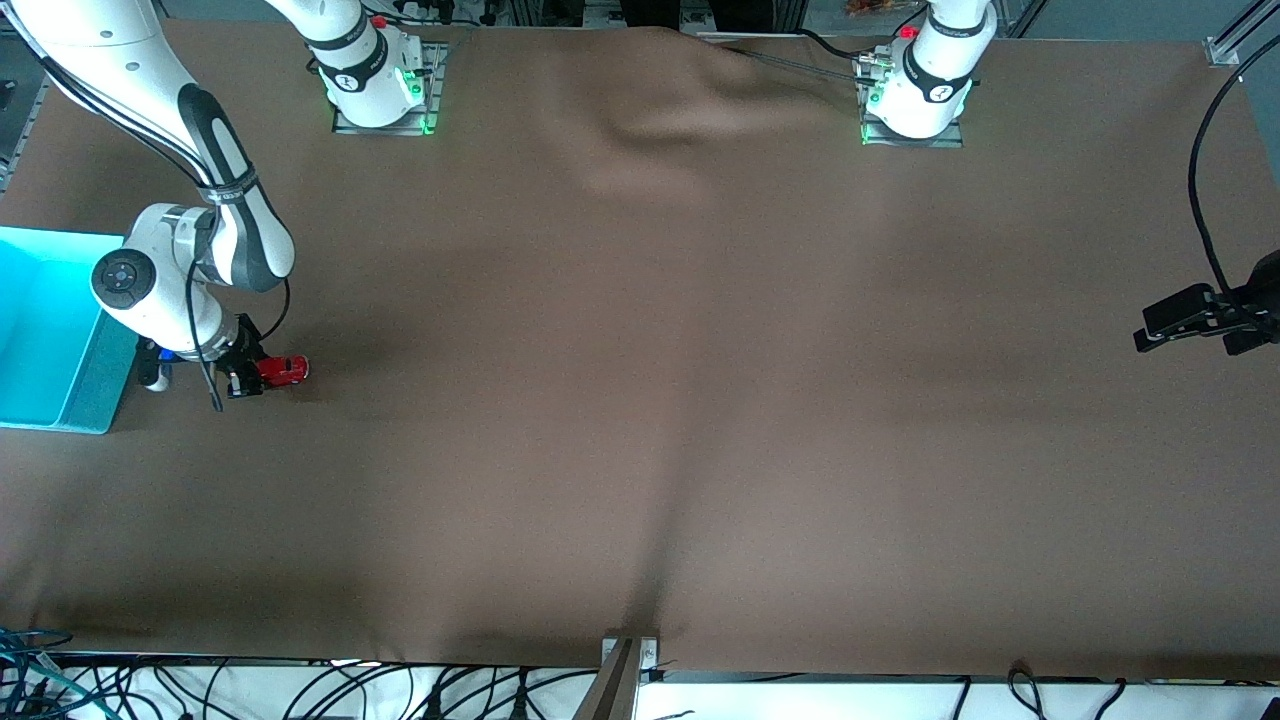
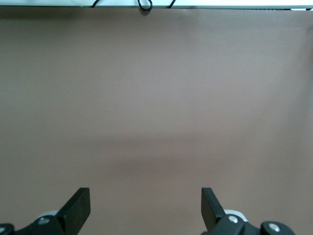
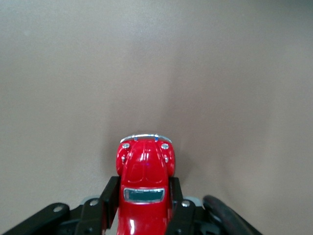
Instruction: Wind red beetle toy and store in blue box
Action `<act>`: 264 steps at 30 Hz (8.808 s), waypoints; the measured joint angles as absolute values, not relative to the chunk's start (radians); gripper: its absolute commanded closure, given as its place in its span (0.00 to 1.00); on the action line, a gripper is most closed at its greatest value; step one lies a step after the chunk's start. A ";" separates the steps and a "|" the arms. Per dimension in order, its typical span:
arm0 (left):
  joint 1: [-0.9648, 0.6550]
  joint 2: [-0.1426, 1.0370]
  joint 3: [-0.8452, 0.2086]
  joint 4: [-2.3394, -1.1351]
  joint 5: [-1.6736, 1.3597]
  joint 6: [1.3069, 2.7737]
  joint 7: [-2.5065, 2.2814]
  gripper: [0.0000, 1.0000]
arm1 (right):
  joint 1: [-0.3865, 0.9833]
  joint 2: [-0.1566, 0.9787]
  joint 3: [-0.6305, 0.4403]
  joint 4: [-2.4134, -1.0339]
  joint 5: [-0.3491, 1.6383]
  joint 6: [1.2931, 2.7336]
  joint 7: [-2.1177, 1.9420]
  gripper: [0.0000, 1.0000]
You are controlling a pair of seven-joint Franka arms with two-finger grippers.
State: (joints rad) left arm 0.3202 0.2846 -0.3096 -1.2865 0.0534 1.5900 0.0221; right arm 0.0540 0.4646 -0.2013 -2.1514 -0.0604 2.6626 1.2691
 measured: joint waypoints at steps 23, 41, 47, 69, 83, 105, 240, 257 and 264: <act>0.320 0.285 -0.307 -1.286 0.053 1.590 0.022 0.00 | 0.054 0.391 -0.202 -2.147 -0.060 2.537 1.109 1.00; 0.320 0.285 -0.309 -1.286 0.053 1.590 0.022 0.00 | 0.054 0.316 -0.272 -2.146 -0.061 2.361 0.643 1.00; 0.320 0.285 -0.309 -1.286 0.053 1.590 0.022 0.00 | 0.054 0.312 -0.303 -2.146 -0.061 2.358 0.518 1.00; 0.320 0.285 -0.309 -1.286 0.053 1.590 0.022 0.00 | 0.054 0.308 -0.424 -2.064 -0.061 2.245 0.108 1.00; 0.320 0.285 -0.309 -1.286 0.053 1.590 0.022 0.00 | 0.053 0.308 -0.533 -2.025 -0.061 2.245 -0.142 1.00; 0.320 0.285 -0.309 -1.286 0.053 1.590 0.022 0.00 | 0.007 0.349 -0.607 -1.968 -0.061 2.248 -0.408 1.00; 0.320 0.285 -0.309 -1.286 0.053 1.590 0.022 0.00 | -0.216 0.400 -0.473 -1.719 0.167 1.997 -0.692 0.00; 0.320 0.285 -0.309 -1.286 0.053 1.590 0.022 0.00 | -0.163 0.279 -0.472 -1.728 0.117 1.866 -0.682 0.00; 0.320 0.285 -0.309 -1.286 0.053 1.590 0.022 0.00 | -0.129 0.225 -0.472 -1.729 0.099 1.794 -0.661 0.00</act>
